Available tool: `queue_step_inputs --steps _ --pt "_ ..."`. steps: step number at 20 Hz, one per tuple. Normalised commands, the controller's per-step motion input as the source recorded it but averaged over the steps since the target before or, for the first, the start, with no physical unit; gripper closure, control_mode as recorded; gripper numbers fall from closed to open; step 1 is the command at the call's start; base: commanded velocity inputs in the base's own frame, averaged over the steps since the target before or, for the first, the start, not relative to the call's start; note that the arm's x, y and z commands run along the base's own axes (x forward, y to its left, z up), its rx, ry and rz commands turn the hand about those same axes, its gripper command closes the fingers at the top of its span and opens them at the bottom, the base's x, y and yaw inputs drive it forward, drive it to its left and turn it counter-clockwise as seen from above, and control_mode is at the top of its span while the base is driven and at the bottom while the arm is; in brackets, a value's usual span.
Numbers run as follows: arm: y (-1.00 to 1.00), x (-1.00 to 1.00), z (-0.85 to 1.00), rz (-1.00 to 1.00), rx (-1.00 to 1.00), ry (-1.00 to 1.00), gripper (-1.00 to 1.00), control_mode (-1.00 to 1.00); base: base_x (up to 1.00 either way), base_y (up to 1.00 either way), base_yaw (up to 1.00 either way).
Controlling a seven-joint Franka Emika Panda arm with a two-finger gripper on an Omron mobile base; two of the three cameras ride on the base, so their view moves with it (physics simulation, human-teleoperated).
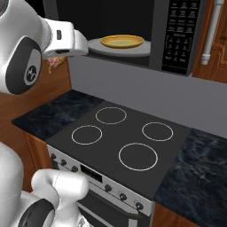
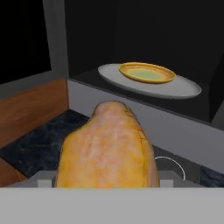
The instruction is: Transport the chicken drumstick from the fridge to the microwave and turn on the microwave.
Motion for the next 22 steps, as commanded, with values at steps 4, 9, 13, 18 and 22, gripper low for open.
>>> queue_step_inputs --steps 4,9,13,18,22 --pt "-0.14 0.80 0.00 -0.12 0.00 0.00 1.00 -1.00 0.00 0.00 0.00" --pt "-0.20 0.73 0.01 -0.14 0.00 0.00 1.00 -1.00 0.00 0.00 0.00" --pt "-0.04 0.82 0.06 -0.11 0.00 0.01 1.00 -1.00 0.00 0.00 0.00" --pt "0.00 0.84 0.02 -0.02 0.00 0.02 1.00 -1.00 0.00 0.00 0.00" --pt "0.00 0.79 0.00 0.00 0.00 0.05 1.00 -1.00 0.00 0.00 0.00"
